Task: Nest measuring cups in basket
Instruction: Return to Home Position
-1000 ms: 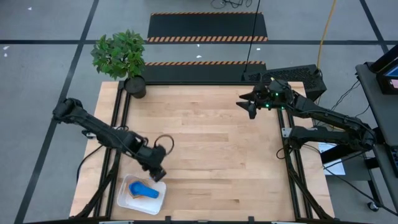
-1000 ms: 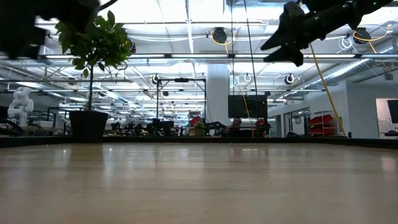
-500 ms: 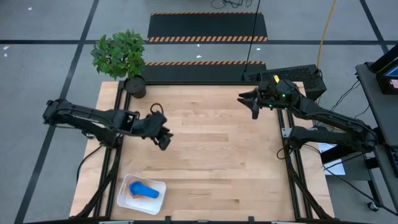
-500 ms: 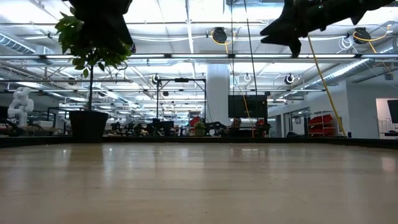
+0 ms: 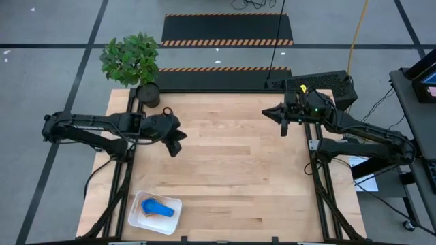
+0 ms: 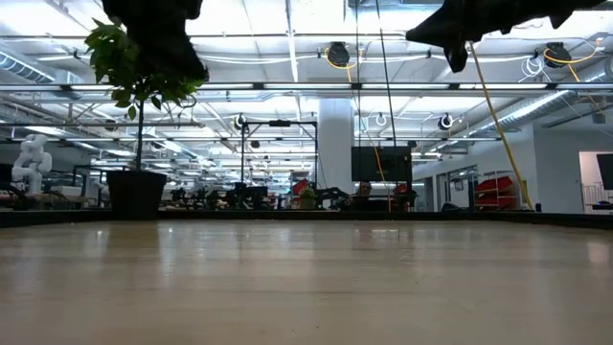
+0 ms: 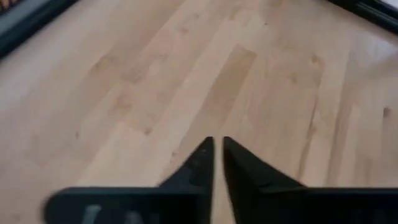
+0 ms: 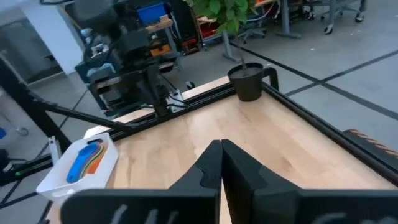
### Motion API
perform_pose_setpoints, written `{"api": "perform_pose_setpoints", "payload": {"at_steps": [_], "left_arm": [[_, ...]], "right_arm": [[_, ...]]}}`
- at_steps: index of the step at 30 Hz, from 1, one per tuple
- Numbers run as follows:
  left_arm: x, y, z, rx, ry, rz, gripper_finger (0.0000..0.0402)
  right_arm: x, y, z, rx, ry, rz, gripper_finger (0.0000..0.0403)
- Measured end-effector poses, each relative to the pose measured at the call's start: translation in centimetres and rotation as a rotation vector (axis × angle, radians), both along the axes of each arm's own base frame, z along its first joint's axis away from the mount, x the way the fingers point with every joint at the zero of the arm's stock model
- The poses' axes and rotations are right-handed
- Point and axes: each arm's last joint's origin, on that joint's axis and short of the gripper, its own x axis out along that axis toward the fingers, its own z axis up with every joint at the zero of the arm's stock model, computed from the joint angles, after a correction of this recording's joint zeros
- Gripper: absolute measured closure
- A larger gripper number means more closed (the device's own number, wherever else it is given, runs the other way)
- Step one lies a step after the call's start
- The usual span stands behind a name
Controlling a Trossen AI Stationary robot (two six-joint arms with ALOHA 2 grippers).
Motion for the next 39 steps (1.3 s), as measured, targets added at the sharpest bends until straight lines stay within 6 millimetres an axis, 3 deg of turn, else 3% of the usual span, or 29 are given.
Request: {"api": "perform_pose_setpoints", "payload": {"at_steps": [2,8,15,23,28,39], "left_arm": [[-0.4,0.5,0.2,0.032,-0.014,-0.045,0.0391],[-2.3,1.6,0.3,0.132,-0.03,-0.086,0.0393],[-4.9,1.9,0.3,0.125,-0.101,-0.113,0.0391],[-7.2,1.5,-1.9,0.097,-0.171,-0.139,0.0395],[-8.0,1.4,-3.0,0.077,-0.186,-0.122,0.0387],[-8.0,1.4,-3.1,0.12,-0.177,-0.154,0.0386]], "right_arm": [[0.1,0.2,0.0,-0.021,0.004,-0.003,0.0401],[0.1,0.7,0.1,-0.159,0.026,-0.026,0.0402],[-0.4,1.2,0.6,-0.159,0.004,-0.136,0.0403],[-0.7,1.9,0.8,-0.161,-0.012,-0.121,0.0403],[-0.6,2.3,0.7,-0.206,0.011,-0.083,0.0403],[-0.8,2.9,0.8,-0.37,0.041,-0.053,0.0403]]}}
